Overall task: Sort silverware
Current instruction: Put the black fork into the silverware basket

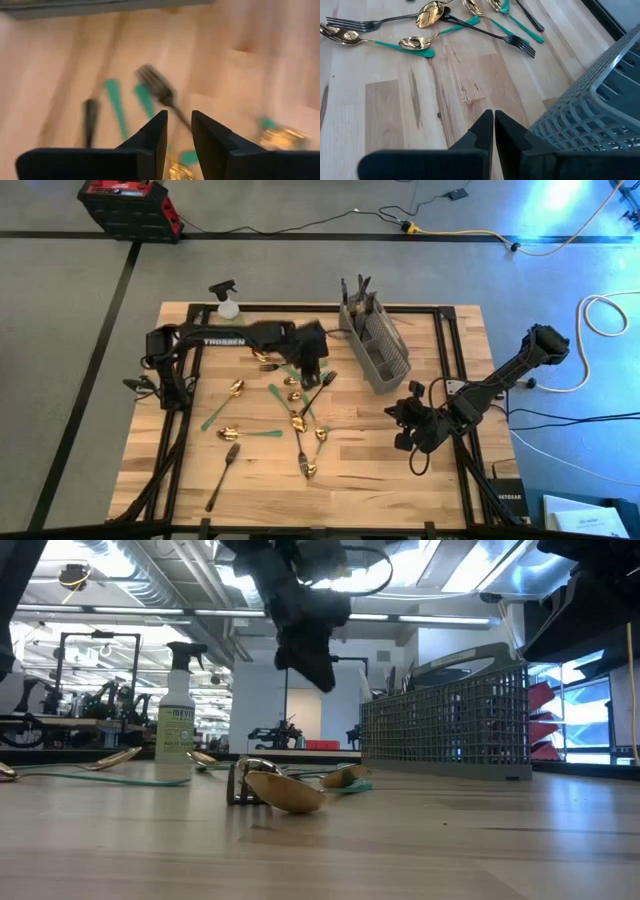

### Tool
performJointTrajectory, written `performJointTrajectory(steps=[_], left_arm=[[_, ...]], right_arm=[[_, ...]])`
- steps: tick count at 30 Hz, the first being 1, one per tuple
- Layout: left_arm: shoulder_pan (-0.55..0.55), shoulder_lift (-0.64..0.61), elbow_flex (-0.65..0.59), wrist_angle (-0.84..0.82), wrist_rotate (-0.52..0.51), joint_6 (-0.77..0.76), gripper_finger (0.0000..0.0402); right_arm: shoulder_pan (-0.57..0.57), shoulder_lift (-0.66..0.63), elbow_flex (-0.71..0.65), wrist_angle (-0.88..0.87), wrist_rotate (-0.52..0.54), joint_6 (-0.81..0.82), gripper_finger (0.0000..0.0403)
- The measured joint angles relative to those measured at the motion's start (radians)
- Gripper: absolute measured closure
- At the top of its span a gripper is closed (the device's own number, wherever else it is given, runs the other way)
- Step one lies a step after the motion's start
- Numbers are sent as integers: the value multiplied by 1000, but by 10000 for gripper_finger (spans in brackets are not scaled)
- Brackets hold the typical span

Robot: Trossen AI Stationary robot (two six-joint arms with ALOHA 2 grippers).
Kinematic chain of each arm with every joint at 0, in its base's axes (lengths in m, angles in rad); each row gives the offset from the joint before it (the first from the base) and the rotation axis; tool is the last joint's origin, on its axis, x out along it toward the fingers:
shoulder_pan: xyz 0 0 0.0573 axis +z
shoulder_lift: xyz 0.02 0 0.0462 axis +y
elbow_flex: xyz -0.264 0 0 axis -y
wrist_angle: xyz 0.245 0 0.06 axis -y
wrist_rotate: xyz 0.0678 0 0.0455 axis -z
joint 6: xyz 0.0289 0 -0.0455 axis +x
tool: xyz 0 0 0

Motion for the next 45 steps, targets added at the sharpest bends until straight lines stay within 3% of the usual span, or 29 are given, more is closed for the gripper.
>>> performJointTrajectory(steps=[3, 8, 17, 21, 27, 31, 33, 40, 45], left_arm=[[-69, 1, -61, 33, -164, -42, 329], [-169, 1, -129, 177, -296, -117, 329], [-196, 10, -306, 513, -348, -185, 327], [-174, 25, -354, 544, -301, -255, 302], [-198, 81, -362, 572, -344, -332, 252], [-217, 130, -360, 631, -333, -339, 245], [-226, 152, -361, 630, -381, -346, 245], [-213, 177, -356, 632, -404, -337, 267], [-215, 172, -358, 664, -381, -268, 328]], right_arm=[[1, 0, 0, -1, -7, 9, 402], [1, 0, 0, -3, -7, 7, 402], [0, 0, 0, -2, -8, 5, 402], [0, 0, 0, -1, -8, 0, 402], [0, 0, 0, -2, -6, -8, 402], [0, 0, 0, 0, -5, -7, 402], [0, 0, 0, 0, -5, -6, 402], [0, 0, 0, -1, -3, -4, 402], [0, 0, 0, -1, -6, -4, 402]])
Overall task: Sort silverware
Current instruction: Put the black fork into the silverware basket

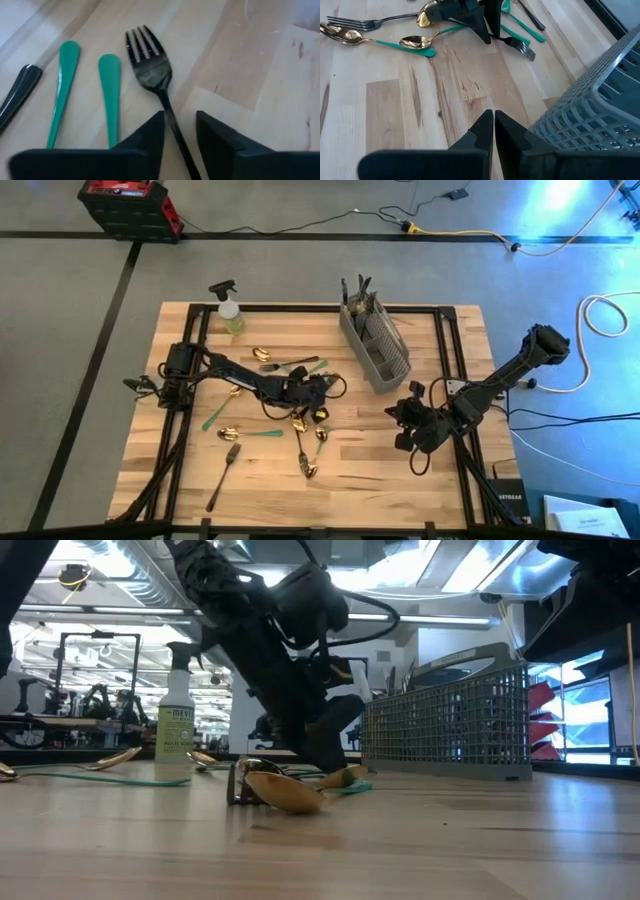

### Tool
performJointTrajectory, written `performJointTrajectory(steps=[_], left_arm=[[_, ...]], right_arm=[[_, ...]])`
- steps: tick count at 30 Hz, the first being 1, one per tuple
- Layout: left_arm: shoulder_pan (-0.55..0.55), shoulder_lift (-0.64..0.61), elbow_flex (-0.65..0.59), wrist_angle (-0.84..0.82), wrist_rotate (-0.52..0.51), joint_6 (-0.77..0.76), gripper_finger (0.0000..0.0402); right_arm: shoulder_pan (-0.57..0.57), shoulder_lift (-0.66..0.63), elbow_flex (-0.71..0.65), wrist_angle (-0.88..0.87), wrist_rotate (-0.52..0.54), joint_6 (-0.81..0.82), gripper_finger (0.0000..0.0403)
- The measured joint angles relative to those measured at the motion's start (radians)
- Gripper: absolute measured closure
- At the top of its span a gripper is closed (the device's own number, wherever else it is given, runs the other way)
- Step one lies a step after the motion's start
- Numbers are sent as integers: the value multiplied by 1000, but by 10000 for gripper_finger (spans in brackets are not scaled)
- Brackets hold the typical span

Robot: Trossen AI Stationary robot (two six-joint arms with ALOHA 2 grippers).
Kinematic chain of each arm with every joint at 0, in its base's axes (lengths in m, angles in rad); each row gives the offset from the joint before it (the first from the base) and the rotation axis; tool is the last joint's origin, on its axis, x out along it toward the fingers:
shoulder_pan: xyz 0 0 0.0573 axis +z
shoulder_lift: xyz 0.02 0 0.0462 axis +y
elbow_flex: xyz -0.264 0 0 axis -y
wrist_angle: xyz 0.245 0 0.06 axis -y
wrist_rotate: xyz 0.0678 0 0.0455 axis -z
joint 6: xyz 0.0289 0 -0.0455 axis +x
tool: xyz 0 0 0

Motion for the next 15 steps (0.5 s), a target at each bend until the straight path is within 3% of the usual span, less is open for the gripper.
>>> performJointTrajectory(steps=[4, 15], left_arm=[[7, 2, 36, -4, 33, 57, 390], [54, -68, 206, 8, 104, 191, 400]], right_arm=[[0, 0, 0, 1, -14, 3, 402], [1, 0, 0, 0, -38, 18, 402]])
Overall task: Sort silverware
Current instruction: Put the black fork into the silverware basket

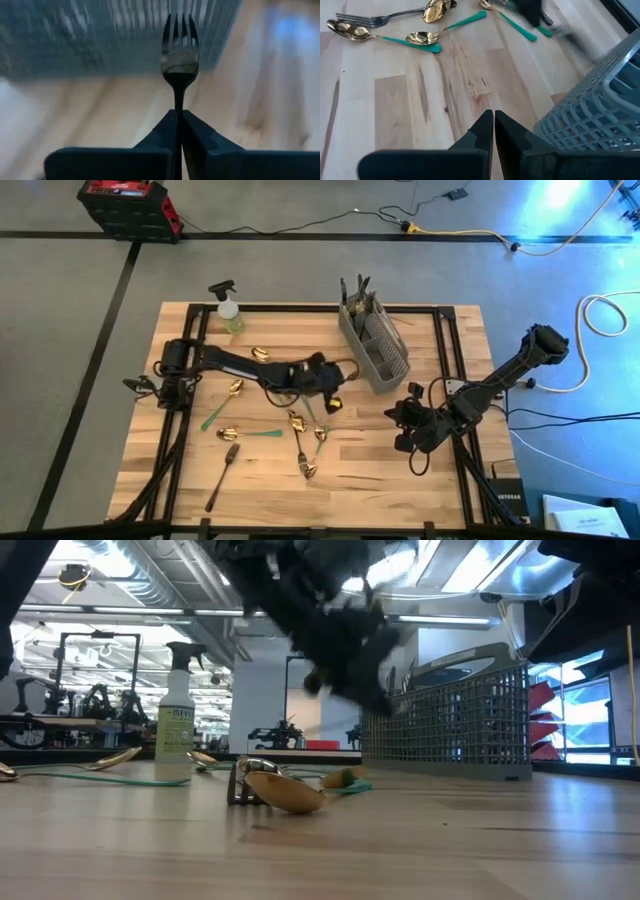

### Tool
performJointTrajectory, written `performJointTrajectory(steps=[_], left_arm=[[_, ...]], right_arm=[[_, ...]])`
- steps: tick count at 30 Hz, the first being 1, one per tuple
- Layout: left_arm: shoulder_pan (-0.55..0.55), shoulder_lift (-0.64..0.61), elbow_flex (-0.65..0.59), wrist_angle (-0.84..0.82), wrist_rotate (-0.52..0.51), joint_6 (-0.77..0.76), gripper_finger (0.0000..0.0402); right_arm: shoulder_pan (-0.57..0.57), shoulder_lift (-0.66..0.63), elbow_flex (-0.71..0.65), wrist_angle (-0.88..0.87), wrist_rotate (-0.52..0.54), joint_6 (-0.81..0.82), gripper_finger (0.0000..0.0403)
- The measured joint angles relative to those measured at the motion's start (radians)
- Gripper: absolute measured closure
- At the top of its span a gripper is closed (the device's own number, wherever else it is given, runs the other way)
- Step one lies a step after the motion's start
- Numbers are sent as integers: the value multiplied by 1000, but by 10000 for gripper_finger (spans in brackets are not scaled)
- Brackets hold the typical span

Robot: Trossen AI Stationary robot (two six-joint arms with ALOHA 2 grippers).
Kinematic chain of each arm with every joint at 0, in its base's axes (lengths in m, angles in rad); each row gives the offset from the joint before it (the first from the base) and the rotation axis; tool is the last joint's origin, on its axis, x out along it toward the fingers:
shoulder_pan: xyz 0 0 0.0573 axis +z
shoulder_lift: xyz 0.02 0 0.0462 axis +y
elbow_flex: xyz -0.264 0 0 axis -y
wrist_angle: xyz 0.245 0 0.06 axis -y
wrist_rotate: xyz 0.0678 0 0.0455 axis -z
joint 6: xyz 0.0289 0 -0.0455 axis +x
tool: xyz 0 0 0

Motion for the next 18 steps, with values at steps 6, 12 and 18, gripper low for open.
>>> performJointTrajectory(steps=[6, 12, 18], left_arm=[[53, -132, 31, 54, 116, 3, 401], [145, -173, 35, 374, 242, -37, 401], [217, -68, 35, 817, 328, -50, 401]], right_arm=[[0, 0, 0, -7, -24, 8, 402], [0, 0, 0, -7, -25, 9, 402], [0, 0, 0, -8, -24, 8, 402]])
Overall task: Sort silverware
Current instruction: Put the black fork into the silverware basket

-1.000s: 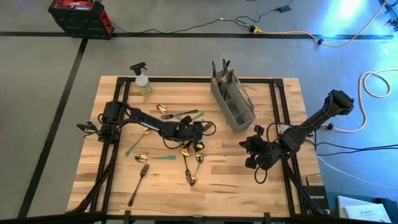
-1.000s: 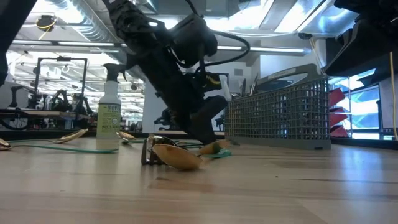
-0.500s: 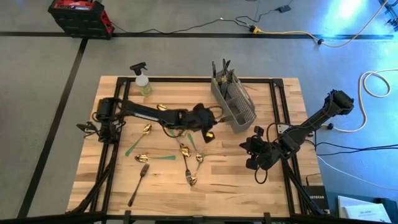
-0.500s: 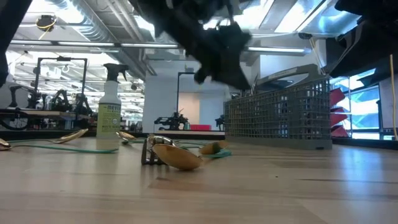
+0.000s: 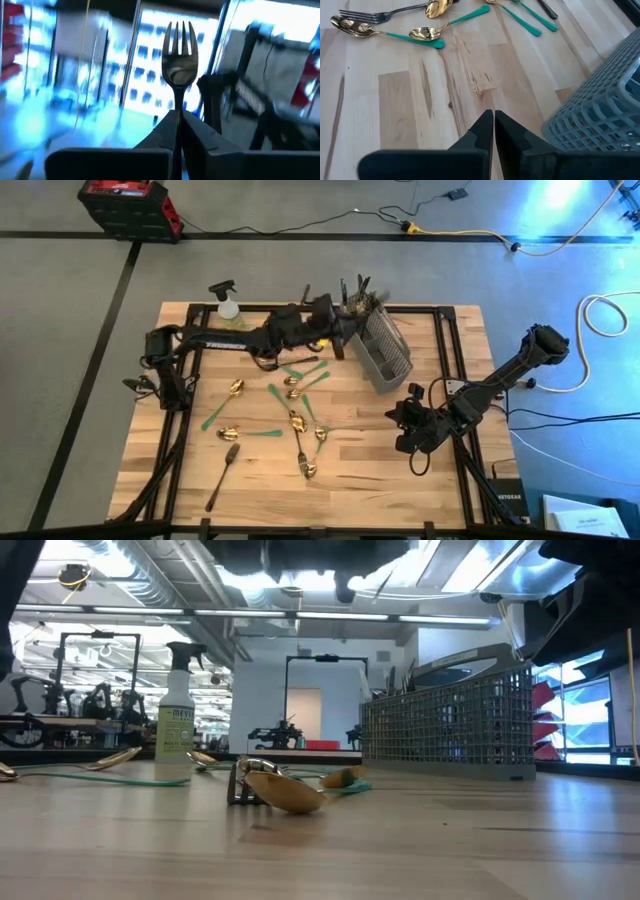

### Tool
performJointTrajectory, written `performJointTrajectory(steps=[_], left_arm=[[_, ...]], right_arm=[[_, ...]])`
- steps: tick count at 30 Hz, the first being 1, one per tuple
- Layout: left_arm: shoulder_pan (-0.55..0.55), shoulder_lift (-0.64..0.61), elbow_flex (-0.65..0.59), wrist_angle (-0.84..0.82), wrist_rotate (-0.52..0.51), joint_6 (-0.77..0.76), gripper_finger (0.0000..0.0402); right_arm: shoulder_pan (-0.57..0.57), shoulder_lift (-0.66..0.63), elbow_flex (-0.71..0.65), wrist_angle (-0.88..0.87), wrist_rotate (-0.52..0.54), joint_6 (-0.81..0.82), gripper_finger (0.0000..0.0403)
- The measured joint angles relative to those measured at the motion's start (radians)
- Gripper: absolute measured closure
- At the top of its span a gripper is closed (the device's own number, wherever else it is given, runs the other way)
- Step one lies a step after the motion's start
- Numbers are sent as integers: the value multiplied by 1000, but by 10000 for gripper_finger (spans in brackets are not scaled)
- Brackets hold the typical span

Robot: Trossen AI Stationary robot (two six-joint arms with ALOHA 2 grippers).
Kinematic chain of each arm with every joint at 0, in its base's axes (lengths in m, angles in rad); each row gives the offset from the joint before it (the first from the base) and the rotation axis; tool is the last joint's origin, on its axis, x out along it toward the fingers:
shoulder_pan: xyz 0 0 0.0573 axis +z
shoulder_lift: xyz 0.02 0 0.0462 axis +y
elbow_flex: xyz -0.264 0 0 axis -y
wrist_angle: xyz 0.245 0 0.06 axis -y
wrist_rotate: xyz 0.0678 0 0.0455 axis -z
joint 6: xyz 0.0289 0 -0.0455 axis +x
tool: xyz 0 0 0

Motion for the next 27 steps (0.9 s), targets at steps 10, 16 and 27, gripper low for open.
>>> performJointTrajectory(steps=[10, 16, 27], left_arm=[[62, 369, 80, 477, -134, -42, 401], [62, 520, 219, 502, -134, -5, 401], [64, 570, 273, 495, -173, 200, 401]], right_arm=[[0, 0, 0, 0, 0, -6, 402], [0, 0, 0, -2, 0, -7, 402], [0, 0, 0, -8, 0, -10, 402]])
